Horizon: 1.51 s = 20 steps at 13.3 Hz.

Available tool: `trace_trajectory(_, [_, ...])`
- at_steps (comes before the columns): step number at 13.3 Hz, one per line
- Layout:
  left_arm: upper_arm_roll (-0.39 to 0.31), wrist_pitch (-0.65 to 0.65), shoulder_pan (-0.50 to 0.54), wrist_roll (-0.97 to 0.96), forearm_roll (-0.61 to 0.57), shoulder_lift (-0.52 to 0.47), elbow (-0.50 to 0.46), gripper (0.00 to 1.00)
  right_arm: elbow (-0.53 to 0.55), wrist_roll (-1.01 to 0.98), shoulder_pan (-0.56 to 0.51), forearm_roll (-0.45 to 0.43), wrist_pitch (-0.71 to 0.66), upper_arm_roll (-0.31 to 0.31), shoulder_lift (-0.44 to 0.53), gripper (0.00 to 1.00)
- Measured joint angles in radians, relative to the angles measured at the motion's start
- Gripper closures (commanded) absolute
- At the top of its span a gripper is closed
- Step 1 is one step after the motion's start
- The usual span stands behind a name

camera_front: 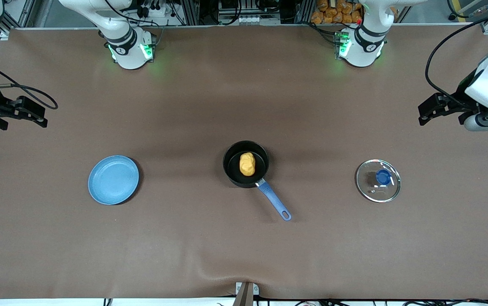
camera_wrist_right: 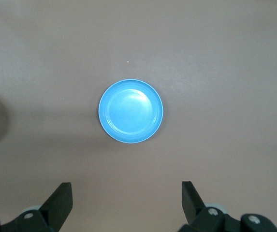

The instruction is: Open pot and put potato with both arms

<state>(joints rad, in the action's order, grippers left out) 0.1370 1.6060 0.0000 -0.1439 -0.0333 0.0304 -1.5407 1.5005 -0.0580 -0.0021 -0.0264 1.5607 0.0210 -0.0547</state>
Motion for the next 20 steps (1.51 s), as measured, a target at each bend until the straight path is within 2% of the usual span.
trace_trajectory(20, [-0.005,0.000,-0.004,-0.040,-0.004,-0.015,-0.006,0.00,-0.012,-0.001,-0.001,-0.001,0.008,0.008,0.005,0.00])
